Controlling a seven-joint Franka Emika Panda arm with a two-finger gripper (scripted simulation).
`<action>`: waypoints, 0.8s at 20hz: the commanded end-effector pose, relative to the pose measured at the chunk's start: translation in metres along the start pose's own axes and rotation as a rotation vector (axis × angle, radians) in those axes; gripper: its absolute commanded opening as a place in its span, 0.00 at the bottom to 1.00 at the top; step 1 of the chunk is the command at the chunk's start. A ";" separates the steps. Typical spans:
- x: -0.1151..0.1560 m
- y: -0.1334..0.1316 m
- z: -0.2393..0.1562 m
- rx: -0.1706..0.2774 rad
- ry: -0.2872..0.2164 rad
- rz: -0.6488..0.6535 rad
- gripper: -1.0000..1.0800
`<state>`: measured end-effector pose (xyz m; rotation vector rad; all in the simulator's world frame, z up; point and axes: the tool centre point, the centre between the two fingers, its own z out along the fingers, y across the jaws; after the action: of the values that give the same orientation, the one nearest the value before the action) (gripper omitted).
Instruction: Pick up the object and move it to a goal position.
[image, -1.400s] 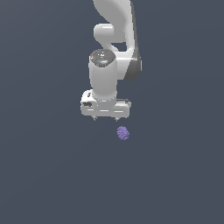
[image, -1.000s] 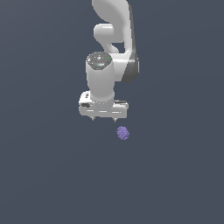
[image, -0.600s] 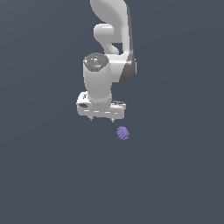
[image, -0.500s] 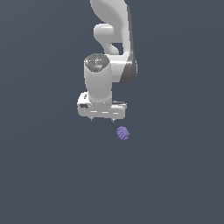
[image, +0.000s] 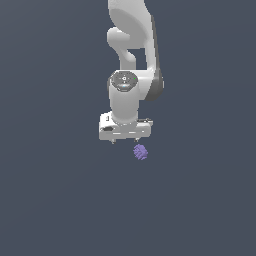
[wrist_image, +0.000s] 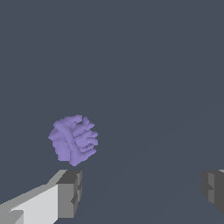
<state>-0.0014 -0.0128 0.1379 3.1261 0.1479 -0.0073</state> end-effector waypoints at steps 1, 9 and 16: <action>0.002 -0.014 0.010 0.000 0.000 -0.078 0.96; 0.007 -0.057 0.037 0.006 0.004 -0.308 0.96; 0.008 -0.073 0.047 0.010 0.007 -0.394 0.96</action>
<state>-0.0009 0.0581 0.0909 3.0526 0.7388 -0.0019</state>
